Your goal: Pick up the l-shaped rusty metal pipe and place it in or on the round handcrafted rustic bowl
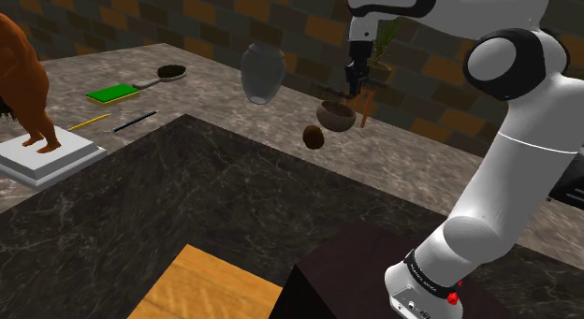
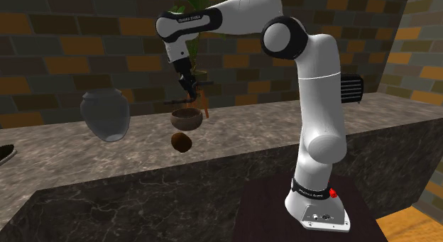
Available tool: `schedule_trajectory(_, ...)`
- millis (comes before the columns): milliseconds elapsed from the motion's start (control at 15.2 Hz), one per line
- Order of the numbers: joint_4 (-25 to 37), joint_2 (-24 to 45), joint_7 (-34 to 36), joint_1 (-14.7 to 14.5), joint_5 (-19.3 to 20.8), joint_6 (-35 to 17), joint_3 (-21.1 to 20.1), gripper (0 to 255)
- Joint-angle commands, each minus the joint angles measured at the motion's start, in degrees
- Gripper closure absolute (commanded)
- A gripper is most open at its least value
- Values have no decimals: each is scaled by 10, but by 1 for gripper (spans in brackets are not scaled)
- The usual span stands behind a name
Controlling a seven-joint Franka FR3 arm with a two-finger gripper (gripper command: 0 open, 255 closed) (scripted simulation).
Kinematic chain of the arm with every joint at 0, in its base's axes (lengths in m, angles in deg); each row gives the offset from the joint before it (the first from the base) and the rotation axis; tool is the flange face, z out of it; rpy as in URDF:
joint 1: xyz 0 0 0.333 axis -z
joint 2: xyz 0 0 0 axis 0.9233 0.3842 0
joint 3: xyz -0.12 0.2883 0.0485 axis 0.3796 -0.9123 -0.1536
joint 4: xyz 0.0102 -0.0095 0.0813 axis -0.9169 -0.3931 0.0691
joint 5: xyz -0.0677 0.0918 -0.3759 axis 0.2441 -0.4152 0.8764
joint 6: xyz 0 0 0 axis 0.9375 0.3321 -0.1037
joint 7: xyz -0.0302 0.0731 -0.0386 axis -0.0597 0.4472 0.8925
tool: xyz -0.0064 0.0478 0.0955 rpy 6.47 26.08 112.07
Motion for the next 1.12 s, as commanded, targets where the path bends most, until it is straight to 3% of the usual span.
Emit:
schedule_trajectory(0, 69, 53, -21, 15, -5, 15, 7, 255)
schedule_trajectory(264, 241, 169, -58, 50, -18, 69, 15, 255)
schedule_trajectory(1056, 98, 140, -47, 41, -15, -44, 13, 255)
